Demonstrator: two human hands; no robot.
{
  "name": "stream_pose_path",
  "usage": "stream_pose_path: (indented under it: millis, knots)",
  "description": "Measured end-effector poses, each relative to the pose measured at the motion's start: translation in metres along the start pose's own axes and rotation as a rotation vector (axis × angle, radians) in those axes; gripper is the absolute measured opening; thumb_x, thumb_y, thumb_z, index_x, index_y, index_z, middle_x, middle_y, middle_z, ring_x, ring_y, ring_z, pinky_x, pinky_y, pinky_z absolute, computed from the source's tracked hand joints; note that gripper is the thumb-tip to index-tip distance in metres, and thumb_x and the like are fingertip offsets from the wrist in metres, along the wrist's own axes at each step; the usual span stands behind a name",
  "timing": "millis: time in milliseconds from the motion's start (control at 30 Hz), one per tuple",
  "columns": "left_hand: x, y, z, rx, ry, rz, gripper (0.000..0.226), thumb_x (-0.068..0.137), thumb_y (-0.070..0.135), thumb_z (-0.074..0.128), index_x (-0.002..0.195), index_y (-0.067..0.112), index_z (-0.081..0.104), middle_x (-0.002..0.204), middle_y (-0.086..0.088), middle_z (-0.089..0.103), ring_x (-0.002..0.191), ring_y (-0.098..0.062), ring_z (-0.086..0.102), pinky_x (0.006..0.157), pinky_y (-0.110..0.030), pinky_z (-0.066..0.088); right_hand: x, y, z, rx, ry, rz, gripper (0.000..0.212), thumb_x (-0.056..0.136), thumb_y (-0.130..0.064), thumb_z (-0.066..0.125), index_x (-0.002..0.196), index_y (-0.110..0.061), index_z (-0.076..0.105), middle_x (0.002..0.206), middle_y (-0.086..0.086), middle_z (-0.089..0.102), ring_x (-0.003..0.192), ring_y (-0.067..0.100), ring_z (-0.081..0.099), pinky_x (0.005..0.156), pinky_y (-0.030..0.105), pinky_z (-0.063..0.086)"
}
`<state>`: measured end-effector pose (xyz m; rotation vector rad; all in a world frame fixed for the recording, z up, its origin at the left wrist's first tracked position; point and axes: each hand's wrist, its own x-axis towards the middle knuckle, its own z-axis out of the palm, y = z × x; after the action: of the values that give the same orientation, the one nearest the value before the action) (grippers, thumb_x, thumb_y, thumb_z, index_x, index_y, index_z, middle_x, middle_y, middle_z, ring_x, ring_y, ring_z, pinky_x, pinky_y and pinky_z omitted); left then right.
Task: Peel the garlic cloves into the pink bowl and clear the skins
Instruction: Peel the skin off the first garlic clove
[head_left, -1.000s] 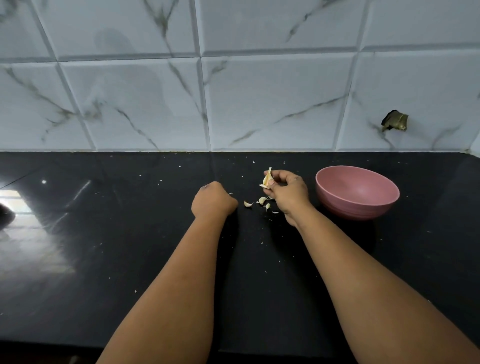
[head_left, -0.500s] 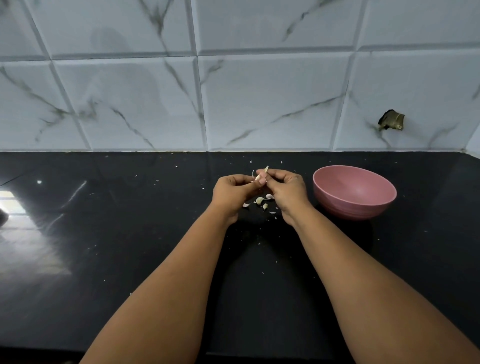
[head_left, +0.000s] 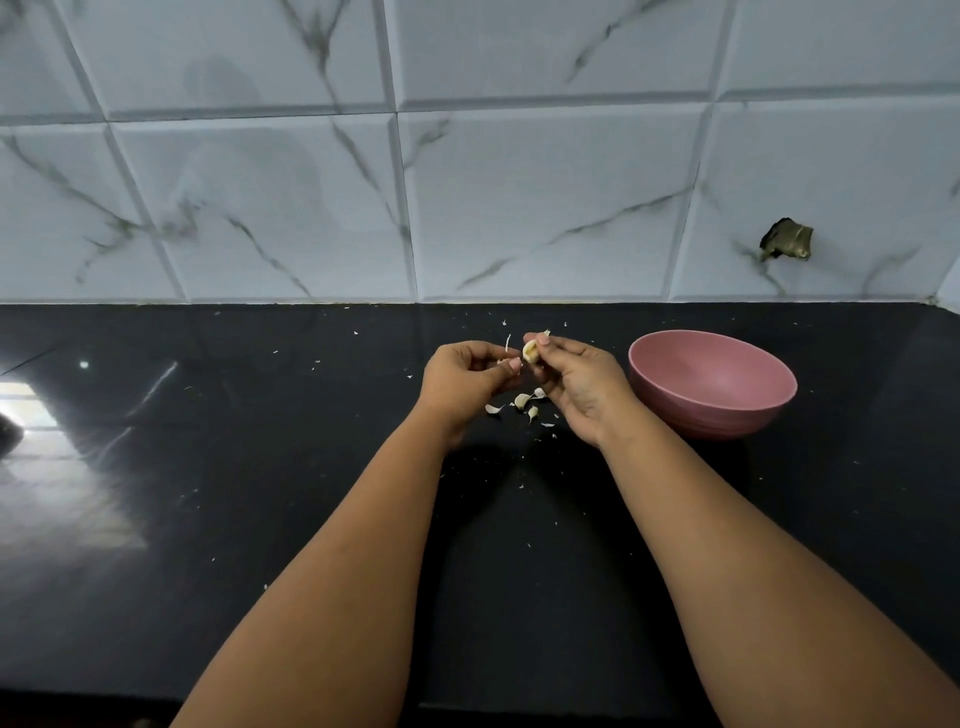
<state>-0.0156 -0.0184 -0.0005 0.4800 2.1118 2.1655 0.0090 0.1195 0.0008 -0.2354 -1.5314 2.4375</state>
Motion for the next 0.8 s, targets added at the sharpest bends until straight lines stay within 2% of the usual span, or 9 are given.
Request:
stream_pose_path:
  millis: [67, 133, 233, 333, 467, 567, 667, 733, 800]
  knots:
    - [0.002, 0.001, -0.009, 0.385, 0.073, -0.003, 0.009, 0.09, 0.012, 0.069, 0.081, 0.014, 0.072, 0.077, -0.005, 0.072, 0.075, -0.015, 0.072, 0.076, -0.026, 0.055, 0.0, 0.004, 0.002, -0.067, 0.023, 0.009, 0.018, 0.095, -0.008, 0.058, 0.107, 0.0, 0.068, 0.088, 0.003, 0.068, 0.068, 0.007, 0.058, 0.058, 0.012, 0.051]
    - [0.004, 0.003, -0.021, 0.788, 0.115, -0.055, 0.019, 0.093, 0.021, 0.062, 0.08, 0.012, 0.071, 0.082, -0.006, 0.072, 0.087, -0.021, 0.069, 0.074, -0.025, 0.048, 0.001, 0.006, 0.001, -0.108, 0.046, 0.011, 0.023, 0.097, -0.005, 0.054, 0.116, 0.004, 0.064, 0.097, 0.005, 0.067, 0.072, 0.011, 0.06, 0.057, 0.012, 0.052]
    - [0.006, 0.004, -0.039, 1.065, 0.153, -0.191, 0.019, 0.095, 0.021, 0.058, 0.095, 0.007, 0.071, 0.101, -0.008, 0.07, 0.096, -0.024, 0.06, 0.074, -0.027, 0.044, 0.003, 0.006, -0.001, -0.144, 0.058, -0.005, 0.023, 0.098, 0.0, 0.05, 0.117, 0.005, 0.062, 0.113, 0.005, 0.064, 0.083, 0.013, 0.061, 0.063, 0.012, 0.053]
    - [0.002, 0.008, -0.046, 1.145, 0.207, -0.283, 0.016, 0.09, 0.012, 0.058, 0.099, 0.009, 0.07, 0.106, -0.009, 0.064, 0.085, -0.023, 0.054, 0.068, -0.031, 0.043, 0.003, 0.008, -0.003, -0.243, 0.038, -0.015, 0.017, 0.097, 0.001, 0.052, 0.099, -0.004, 0.068, 0.113, 0.002, 0.064, 0.088, 0.013, 0.059, 0.076, 0.018, 0.052]
    - [-0.005, 0.012, -0.047, 1.16, 0.327, -0.308, 0.007, 0.085, 0.015, 0.062, 0.084, 0.009, 0.059, 0.1, -0.008, 0.058, 0.076, -0.021, 0.054, 0.056, -0.029, 0.04, 0.005, 0.01, -0.004, -0.318, 0.035, -0.011, 0.024, 0.097, 0.002, 0.051, 0.087, -0.011, 0.068, 0.11, 0.0, 0.066, 0.085, 0.014, 0.057, 0.083, 0.023, 0.05]
    - [-0.006, 0.014, -0.045, 1.296, 0.347, -0.321, 0.031, 0.088, 0.032, 0.064, 0.112, 0.013, 0.061, 0.126, -0.011, 0.05, 0.116, -0.029, 0.046, 0.078, -0.036, 0.041, 0.005, 0.011, -0.004, -0.346, 0.034, -0.025, 0.022, 0.096, 0.001, 0.054, 0.087, -0.013, 0.069, 0.102, 0.0, 0.068, 0.084, 0.013, 0.06, 0.087, 0.026, 0.052]
    - [-0.005, 0.015, -0.031, 1.356, 0.44, -0.068, 0.035, 0.092, 0.039, 0.061, 0.118, 0.016, 0.065, 0.133, -0.008, 0.046, 0.127, -0.03, 0.036, 0.093, -0.042, 0.037, 0.005, 0.011, -0.003, -0.338, 0.069, -0.082, 0.02, 0.094, 0.0, 0.057, 0.088, -0.014, 0.069, 0.088, 0.001, 0.069, 0.077, 0.01, 0.064, 0.076, 0.019, 0.055]
    - [-0.004, 0.014, -0.018, 1.337, 0.467, 0.091, 0.031, 0.092, 0.041, 0.06, 0.11, 0.016, 0.069, 0.125, -0.004, 0.055, 0.121, -0.027, 0.042, 0.09, -0.039, 0.037, 0.005, 0.01, -0.002, -0.311, 0.081, -0.111, 0.021, 0.093, 0.003, 0.058, 0.085, -0.014, 0.068, 0.083, 0.001, 0.068, 0.074, 0.009, 0.065, 0.066, 0.014, 0.054]
    - [-0.003, 0.012, -0.012, 1.33, 0.476, 0.115, 0.033, 0.092, 0.045, 0.059, 0.103, 0.016, 0.07, 0.117, -0.003, 0.059, 0.116, -0.026, 0.046, 0.087, -0.039, 0.037, 0.004, 0.01, -0.001, -0.315, 0.075, -0.121, 0.021, 0.093, 0.003, 0.059, 0.084, -0.014, 0.068, 0.082, 0.001, 0.068, 0.075, 0.009, 0.066, 0.064, 0.013, 0.053]
